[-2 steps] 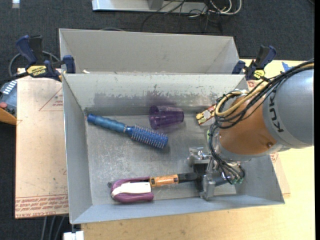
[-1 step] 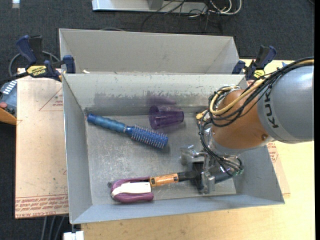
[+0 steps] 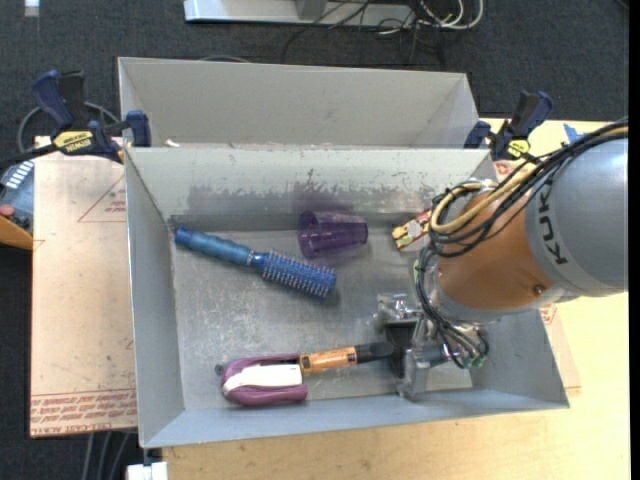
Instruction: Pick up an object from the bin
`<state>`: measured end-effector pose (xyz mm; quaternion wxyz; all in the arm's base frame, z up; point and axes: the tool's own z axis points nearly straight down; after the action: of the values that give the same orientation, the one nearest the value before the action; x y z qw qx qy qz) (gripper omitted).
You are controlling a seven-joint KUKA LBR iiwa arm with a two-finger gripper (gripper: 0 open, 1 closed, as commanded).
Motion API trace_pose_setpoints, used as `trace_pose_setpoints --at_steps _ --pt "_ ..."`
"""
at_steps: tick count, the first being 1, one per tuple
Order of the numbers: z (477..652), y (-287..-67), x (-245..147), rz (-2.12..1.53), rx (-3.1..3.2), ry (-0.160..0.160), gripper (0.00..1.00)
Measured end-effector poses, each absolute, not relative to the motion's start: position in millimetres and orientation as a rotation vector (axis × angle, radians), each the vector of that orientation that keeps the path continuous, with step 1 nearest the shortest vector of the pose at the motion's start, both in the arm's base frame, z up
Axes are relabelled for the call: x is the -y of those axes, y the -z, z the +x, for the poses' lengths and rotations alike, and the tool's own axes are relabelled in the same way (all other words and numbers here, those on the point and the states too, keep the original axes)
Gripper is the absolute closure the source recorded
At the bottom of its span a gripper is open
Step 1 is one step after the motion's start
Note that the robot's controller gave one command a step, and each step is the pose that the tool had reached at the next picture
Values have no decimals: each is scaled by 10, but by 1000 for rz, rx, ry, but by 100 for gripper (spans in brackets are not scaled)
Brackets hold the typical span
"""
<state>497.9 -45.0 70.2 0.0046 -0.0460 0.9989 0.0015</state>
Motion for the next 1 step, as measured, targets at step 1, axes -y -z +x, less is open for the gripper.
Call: trace_pose_setpoints --at_steps 1 --pt "5145 -694 308 -589 -3082 -5 100"
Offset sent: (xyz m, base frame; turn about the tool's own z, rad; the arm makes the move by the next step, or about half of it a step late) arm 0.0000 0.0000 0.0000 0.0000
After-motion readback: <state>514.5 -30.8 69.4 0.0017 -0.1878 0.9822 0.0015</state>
